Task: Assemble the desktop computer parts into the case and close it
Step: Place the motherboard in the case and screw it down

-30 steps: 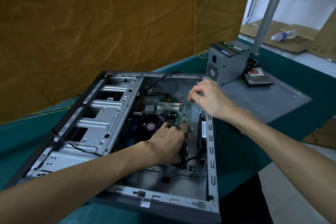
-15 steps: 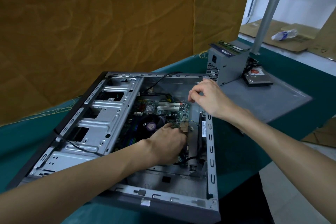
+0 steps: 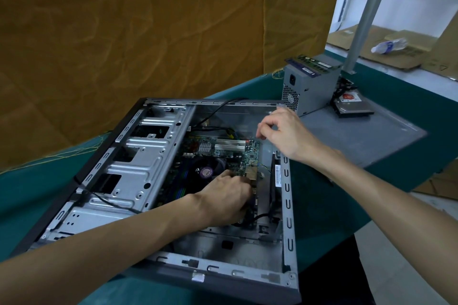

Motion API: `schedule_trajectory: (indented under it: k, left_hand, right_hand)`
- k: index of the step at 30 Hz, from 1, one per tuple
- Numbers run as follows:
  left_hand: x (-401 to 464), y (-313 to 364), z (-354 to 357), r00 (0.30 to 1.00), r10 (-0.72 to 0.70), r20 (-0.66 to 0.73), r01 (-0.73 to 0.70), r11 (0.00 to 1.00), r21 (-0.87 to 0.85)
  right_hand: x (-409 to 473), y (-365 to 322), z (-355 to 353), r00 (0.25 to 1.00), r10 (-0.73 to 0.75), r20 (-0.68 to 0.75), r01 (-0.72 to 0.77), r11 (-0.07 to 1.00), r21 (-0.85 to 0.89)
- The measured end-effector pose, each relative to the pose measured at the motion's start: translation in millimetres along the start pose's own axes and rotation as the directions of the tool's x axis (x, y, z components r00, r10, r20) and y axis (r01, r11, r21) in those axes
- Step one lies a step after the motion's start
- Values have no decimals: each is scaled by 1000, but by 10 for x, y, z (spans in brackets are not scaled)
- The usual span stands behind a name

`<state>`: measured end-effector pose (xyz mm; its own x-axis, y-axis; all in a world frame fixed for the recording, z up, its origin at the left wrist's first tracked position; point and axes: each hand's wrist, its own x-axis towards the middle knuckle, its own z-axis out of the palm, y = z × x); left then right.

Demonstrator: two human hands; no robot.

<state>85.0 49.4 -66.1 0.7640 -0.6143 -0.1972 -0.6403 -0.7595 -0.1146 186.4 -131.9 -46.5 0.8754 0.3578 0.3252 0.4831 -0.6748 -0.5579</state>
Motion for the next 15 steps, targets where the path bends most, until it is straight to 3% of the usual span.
schedule_trajectory:
  k: [10, 15]
  left_hand:
    - [56, 42, -27, 994, -77, 72, 77, 997, -5]
    - [52, 52, -32, 989, -121, 79, 129, 986, -104]
  right_hand:
    - [-1, -17, -8, 1000, 9, 5, -9, 1000, 8]
    - [-7, -17, -8, 1000, 17, 7, -17, 1000, 4]
